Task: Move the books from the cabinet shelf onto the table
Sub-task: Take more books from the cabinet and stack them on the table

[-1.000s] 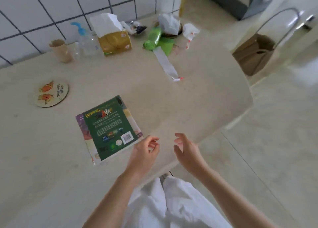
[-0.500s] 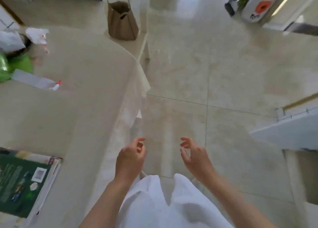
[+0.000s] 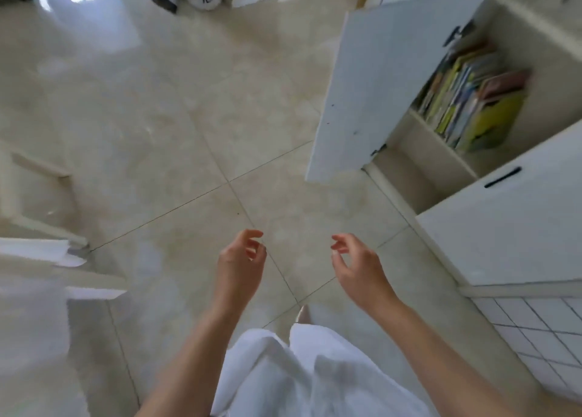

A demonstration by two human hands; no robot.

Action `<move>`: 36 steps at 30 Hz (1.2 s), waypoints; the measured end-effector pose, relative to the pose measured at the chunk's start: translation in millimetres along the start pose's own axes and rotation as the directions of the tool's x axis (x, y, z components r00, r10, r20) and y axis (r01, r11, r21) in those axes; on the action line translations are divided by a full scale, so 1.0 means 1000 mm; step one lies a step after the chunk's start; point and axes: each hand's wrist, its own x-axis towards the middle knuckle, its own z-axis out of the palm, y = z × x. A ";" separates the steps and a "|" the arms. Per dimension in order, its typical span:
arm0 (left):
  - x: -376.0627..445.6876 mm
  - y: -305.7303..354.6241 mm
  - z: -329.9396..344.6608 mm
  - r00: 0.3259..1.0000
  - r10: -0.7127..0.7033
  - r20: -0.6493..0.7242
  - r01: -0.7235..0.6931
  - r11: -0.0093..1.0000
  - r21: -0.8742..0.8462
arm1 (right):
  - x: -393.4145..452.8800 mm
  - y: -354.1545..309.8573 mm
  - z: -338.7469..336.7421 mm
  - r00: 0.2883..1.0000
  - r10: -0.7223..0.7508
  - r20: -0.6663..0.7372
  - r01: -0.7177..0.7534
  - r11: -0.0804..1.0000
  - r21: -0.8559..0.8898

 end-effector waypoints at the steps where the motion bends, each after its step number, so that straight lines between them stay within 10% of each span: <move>1: 0.006 0.017 0.019 0.999 0.021 0.036 -0.022 1.000 0.007 | 0.005 0.011 -0.014 1.000 0.019 -0.023 -0.019 1.000 0.009; 21: 0.154 0.220 0.259 0.814 0.234 0.532 -0.299 0.953 0.038 | 0.153 0.141 -0.223 0.794 0.406 -0.452 -0.315 0.911 0.266; 36: 0.294 0.336 0.442 0.665 0.245 0.706 -0.326 0.945 -0.020 | 0.343 0.220 -0.364 0.692 0.661 -0.289 -0.475 0.719 0.507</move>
